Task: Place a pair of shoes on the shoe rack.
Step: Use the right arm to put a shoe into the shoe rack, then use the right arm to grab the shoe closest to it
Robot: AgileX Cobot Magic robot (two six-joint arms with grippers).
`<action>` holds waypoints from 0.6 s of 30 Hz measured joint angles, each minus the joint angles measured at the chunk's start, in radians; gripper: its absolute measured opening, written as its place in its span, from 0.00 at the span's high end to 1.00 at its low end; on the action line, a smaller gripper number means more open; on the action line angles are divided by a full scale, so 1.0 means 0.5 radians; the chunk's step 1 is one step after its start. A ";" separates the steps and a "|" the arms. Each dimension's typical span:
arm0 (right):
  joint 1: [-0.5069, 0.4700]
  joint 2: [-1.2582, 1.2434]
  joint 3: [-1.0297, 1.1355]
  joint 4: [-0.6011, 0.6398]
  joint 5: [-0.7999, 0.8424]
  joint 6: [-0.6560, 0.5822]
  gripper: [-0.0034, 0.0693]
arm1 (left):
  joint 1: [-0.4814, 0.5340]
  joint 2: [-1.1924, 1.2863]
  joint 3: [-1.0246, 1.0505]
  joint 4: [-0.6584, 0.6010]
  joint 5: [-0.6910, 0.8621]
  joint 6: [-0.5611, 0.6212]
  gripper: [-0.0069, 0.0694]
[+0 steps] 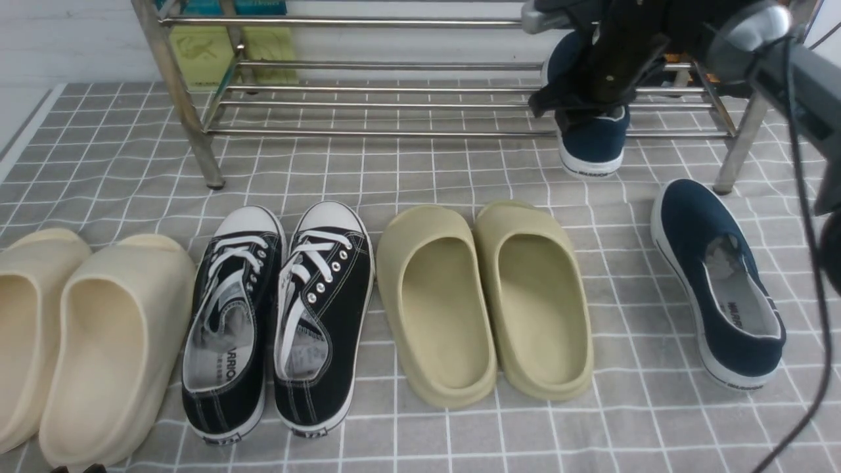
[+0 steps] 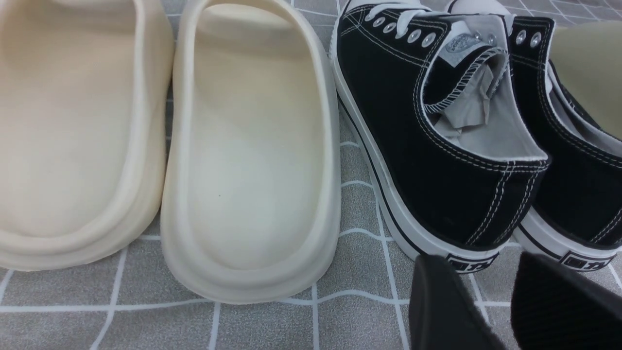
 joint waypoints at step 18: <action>-0.206 -1.000 1.771 -0.066 0.189 0.397 0.14 | 0.000 0.000 0.000 0.000 -0.002 0.000 0.60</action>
